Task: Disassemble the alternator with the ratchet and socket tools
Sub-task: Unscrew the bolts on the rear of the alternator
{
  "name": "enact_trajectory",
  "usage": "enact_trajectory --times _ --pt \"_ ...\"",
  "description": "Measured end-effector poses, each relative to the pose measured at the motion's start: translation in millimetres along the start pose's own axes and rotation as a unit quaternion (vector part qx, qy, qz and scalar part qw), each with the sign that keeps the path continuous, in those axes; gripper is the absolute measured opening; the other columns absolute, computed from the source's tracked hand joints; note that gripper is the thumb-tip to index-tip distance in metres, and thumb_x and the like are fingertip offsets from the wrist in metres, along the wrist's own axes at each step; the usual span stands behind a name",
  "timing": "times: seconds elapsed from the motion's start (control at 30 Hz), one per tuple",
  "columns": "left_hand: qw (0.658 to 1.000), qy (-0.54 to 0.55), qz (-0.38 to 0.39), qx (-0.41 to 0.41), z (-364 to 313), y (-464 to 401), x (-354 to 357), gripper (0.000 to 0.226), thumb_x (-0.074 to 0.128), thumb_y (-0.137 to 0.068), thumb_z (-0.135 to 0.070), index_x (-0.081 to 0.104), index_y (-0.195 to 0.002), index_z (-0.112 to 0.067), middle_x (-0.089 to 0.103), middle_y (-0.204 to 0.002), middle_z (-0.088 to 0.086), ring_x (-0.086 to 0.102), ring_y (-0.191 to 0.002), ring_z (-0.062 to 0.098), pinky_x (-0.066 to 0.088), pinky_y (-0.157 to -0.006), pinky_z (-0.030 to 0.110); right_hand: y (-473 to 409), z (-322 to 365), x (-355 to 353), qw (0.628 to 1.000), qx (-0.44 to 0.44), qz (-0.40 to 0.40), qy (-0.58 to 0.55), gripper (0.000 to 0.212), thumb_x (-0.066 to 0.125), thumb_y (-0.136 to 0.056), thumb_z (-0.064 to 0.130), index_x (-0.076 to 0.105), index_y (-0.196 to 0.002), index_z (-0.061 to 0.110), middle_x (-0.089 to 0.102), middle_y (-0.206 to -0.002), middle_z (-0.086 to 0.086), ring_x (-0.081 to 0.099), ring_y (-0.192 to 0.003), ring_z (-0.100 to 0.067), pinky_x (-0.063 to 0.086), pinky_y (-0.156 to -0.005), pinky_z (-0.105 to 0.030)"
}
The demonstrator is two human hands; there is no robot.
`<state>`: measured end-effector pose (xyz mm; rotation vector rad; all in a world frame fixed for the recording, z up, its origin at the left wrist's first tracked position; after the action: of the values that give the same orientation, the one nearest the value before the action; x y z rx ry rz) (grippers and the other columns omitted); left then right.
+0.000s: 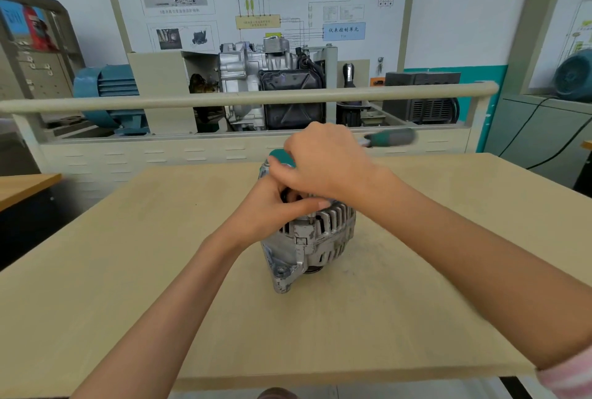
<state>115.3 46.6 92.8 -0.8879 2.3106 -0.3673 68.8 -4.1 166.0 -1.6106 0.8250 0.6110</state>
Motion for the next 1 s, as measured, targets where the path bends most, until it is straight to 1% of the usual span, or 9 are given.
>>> enact_trajectory --times 0.13,0.27,0.43,0.53,0.67,0.73,0.83,0.93,1.0 --pt "1.000 -0.008 -0.016 -0.021 3 1 0 0.026 0.072 -0.072 -0.014 0.056 -0.072 0.007 0.053 -0.070 0.034 0.048 -0.064 0.020 0.038 -0.061 0.036 1 4 3 0.991 0.107 -0.011 0.083 0.045 0.042 -0.094 0.026 0.029 -0.053 0.013 0.030 -0.052 -0.001 0.026 -0.041 -0.017 0.016 -0.042 -0.024" --pt "1.000 -0.011 -0.004 -0.014 -3 4 1 0.023 0.068 -0.079 -0.018 0.055 -0.060 -0.017 0.046 -0.057 0.012 0.043 -0.057 0.012 0.033 -0.053 0.021 -1 4 -1 0.997 0.033 -0.030 0.055 0.045 0.041 -0.092 0.035 0.034 -0.055 0.012 0.029 -0.052 0.001 0.026 -0.044 -0.016 0.015 -0.043 -0.025" --pt "1.000 -0.005 0.018 0.017 -10 4 1 0.021 0.060 -0.090 -0.015 0.059 -0.099 0.004 0.058 -0.090 0.031 0.055 -0.079 0.035 0.045 -0.072 0.045 0 -1 2 0.995 -0.075 -0.014 -0.070 0.046 0.048 -0.089 0.037 0.028 -0.051 0.021 0.031 -0.045 0.007 0.029 -0.045 -0.007 0.019 -0.045 -0.025" --pt "1.000 -0.012 0.016 0.021 -10 4 -1 0.018 0.062 -0.089 -0.015 0.056 -0.087 0.002 0.051 -0.072 0.019 0.049 -0.068 0.029 0.040 -0.065 0.042 0 -4 1 0.987 -0.096 0.003 -0.127 0.046 0.052 -0.089 0.034 0.027 -0.052 0.022 0.031 -0.043 0.006 0.033 -0.044 -0.005 0.022 -0.046 -0.025" --pt "1.000 -0.002 0.018 0.015 -6 2 2 0.021 0.066 -0.086 -0.014 0.054 -0.070 -0.019 0.040 -0.060 0.003 0.040 -0.060 0.011 0.034 -0.059 0.029 1 0 -1 0.993 -0.083 0.010 -0.083 0.045 0.048 -0.090 0.034 0.027 -0.052 0.022 0.031 -0.046 0.008 0.030 -0.045 -0.007 0.022 -0.047 -0.028" --pt "1.000 0.000 0.008 0.026 -8 2 5 0.027 0.067 -0.085 -0.009 0.056 -0.069 -0.029 0.047 -0.052 -0.016 0.042 -0.053 -0.003 0.037 -0.056 0.014 -1 -2 1 1.000 -0.010 -0.004 -0.001 0.041 0.044 -0.092 0.030 0.030 -0.055 0.019 0.029 -0.050 0.004 0.028 -0.045 -0.015 0.019 -0.045 -0.027" --pt "0.999 -0.015 -0.017 0.032 -6 2 8 0.030 0.064 -0.081 0.002 0.052 -0.068 -0.022 0.052 -0.053 -0.018 0.042 -0.051 -0.005 0.032 -0.053 0.008 0 -6 4 0.987 0.131 0.013 0.088 0.036 0.046 -0.089 0.010 0.032 -0.055 0.012 0.029 -0.053 -0.001 0.026 -0.042 -0.017 0.018 -0.042 -0.023" --pt "0.999 -0.011 -0.029 0.010 -1 2 5 0.028 0.066 -0.080 -0.005 0.048 -0.064 -0.019 0.042 -0.055 -0.004 0.035 -0.052 0.003 0.029 -0.052 0.017 -3 0 4 0.990 0.107 0.011 0.093 0.036 0.046 -0.088 0.009 0.030 -0.056 0.013 0.029 -0.053 -0.001 0.027 -0.044 -0.017 0.018 -0.042 -0.024" --pt "1.000 -0.009 -0.019 0.002 -3 3 4 0.039 0.067 -0.081 -0.012 0.043 -0.057 -0.030 0.034 -0.051 -0.010 0.031 -0.049 0.003 0.027 -0.049 0.014 -3 1 2 0.994 0.066 -0.006 0.087 0.035 0.045 -0.090 0.015 0.030 -0.058 0.015 0.026 -0.054 0.000 0.028 -0.047 -0.018 0.016 -0.043 -0.025"
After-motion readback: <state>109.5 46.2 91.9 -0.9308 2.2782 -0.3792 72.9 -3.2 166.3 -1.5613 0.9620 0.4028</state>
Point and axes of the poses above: each hand's wrist, its own y-axis away from the middle knuckle, its own x-axis out of the palm, z = x × y, the point moved 6 cm from there along -y, towards the middle knuckle
